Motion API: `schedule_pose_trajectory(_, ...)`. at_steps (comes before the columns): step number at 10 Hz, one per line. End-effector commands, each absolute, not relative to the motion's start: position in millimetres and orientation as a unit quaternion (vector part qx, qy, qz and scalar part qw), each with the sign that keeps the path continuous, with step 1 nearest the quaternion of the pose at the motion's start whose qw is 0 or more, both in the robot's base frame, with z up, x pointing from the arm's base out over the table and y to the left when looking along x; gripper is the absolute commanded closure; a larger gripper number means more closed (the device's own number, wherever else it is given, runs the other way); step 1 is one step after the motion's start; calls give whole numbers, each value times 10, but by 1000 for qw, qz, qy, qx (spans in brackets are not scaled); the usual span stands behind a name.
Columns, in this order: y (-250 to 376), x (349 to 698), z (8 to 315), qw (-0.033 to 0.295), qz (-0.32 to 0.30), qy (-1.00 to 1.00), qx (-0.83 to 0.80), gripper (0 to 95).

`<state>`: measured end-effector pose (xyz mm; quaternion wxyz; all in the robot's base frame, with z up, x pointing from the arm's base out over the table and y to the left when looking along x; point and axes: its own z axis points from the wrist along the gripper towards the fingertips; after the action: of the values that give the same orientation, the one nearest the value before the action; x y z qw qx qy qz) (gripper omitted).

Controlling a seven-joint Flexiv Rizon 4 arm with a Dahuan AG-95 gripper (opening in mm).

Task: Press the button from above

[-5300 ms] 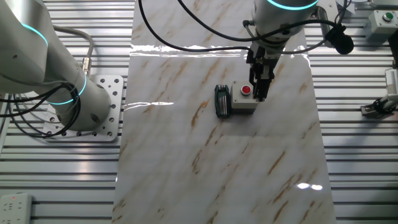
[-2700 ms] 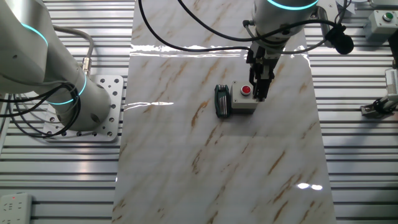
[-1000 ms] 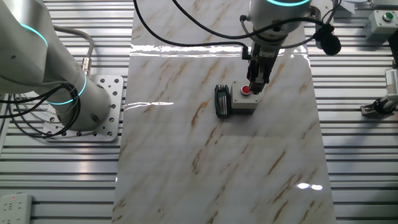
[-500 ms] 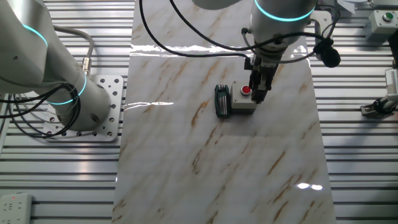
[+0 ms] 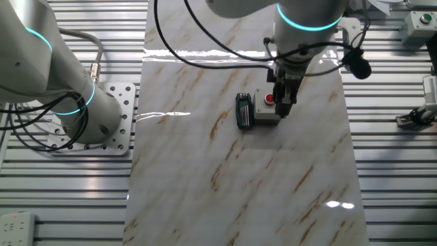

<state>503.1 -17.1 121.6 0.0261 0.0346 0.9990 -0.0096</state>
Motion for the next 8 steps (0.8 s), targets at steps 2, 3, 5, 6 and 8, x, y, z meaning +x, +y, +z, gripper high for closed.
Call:
schedule_pose_trajectory(2, -195, 5008, 1141, 28, -12, 999, 28, 380)
schedule_pose_trajectory(3, -196, 5009, 1137, 27, -12, 999, 29, 380)
schedule_pose_trajectory(5, -196, 5018, 1136, 27, -11, 999, 25, 380)
schedule_pose_trajectory(6, -198, 5020, 1127, 27, -10, 999, 21, 380)
schedule_pose_trajectory(8, -202, 5023, 1106, 28, -10, 999, 13, 380)
